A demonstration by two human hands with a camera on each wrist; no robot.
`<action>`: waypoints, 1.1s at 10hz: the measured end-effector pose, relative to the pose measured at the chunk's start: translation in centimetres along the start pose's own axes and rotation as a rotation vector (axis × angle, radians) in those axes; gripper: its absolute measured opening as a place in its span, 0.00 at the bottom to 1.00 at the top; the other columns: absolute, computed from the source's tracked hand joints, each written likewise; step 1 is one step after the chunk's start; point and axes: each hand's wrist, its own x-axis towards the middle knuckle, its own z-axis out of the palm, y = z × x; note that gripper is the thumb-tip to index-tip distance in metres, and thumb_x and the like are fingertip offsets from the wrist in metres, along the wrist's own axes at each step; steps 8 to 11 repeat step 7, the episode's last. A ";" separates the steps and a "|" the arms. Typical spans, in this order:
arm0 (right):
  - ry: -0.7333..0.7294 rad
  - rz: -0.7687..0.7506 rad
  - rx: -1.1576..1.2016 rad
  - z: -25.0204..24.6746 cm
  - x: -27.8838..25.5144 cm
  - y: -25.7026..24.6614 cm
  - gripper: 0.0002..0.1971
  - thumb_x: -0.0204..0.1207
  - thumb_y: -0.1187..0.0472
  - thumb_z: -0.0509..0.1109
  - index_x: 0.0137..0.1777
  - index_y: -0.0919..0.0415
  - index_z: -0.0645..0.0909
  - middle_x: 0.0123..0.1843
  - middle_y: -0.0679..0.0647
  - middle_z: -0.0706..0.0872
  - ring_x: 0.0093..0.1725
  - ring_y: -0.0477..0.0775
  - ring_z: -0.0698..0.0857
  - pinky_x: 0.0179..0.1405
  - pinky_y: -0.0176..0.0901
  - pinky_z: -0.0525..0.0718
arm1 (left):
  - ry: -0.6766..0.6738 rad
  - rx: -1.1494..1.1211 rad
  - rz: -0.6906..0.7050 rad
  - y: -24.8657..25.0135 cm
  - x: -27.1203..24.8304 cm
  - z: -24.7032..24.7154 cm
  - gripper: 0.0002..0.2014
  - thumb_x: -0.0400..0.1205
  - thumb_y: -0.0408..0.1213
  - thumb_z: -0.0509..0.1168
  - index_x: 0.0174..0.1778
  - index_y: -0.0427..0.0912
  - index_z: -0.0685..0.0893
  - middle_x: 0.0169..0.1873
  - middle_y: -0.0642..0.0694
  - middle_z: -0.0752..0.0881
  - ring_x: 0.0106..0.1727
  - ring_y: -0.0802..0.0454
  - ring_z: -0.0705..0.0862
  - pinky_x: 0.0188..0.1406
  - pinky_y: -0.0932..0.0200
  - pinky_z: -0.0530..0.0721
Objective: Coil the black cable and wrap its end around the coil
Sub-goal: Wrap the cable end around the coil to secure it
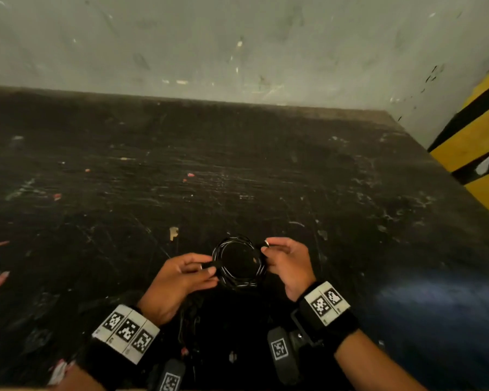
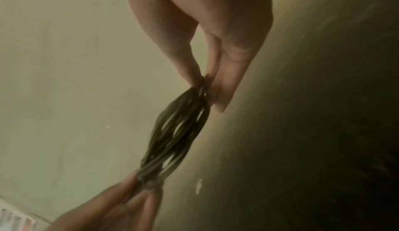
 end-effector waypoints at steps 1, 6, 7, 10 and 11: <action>-0.034 0.057 -0.115 0.2 1.6 2.6 0.07 0.73 0.75 0.70 0.45 0.64 0.83 0.35 0.59 0.85 0.32 0.51 0.85 0.30 0.38 0.86 | 0.135 0.099 -0.030 -1.9 2.2 -0.9 0.09 0.76 0.21 0.67 0.52 0.27 0.84 0.37 0.35 0.86 0.31 0.51 0.89 0.33 0.62 0.90; -0.004 0.077 -0.581 1.9 4.7 7.3 0.11 0.64 0.64 0.79 0.30 0.50 0.81 0.37 0.60 0.90 0.38 0.60 0.89 0.44 0.53 0.91 | 0.382 0.474 -0.037 -5.2 5.6 -2.9 0.08 0.74 0.31 0.73 0.46 0.35 0.84 0.33 0.42 0.87 0.26 0.51 0.86 0.25 0.62 0.85; 0.054 0.009 -0.576 1.3 3.6 7.9 0.13 0.65 0.60 0.79 0.48 0.55 0.83 0.46 0.62 0.91 0.48 0.63 0.89 0.51 0.57 0.89 | 0.409 0.508 -0.001 -4.6 2.6 -4.0 0.07 0.77 0.37 0.71 0.48 0.42 0.83 0.39 0.42 0.87 0.30 0.49 0.85 0.27 0.59 0.82; 0.054 0.009 -0.576 1.3 3.6 7.9 0.13 0.65 0.60 0.79 0.48 0.55 0.83 0.46 0.62 0.91 0.48 0.63 0.89 0.51 0.57 0.89 | 0.409 0.508 -0.001 -4.6 2.6 -4.0 0.07 0.77 0.37 0.71 0.48 0.42 0.83 0.39 0.42 0.87 0.30 0.49 0.85 0.27 0.59 0.82; 0.054 0.009 -0.576 1.3 3.6 7.9 0.13 0.65 0.60 0.79 0.48 0.55 0.83 0.46 0.62 0.91 0.48 0.63 0.89 0.51 0.57 0.89 | 0.409 0.508 -0.001 -4.6 2.6 -4.0 0.07 0.77 0.37 0.71 0.48 0.42 0.83 0.39 0.42 0.87 0.30 0.49 0.85 0.27 0.59 0.82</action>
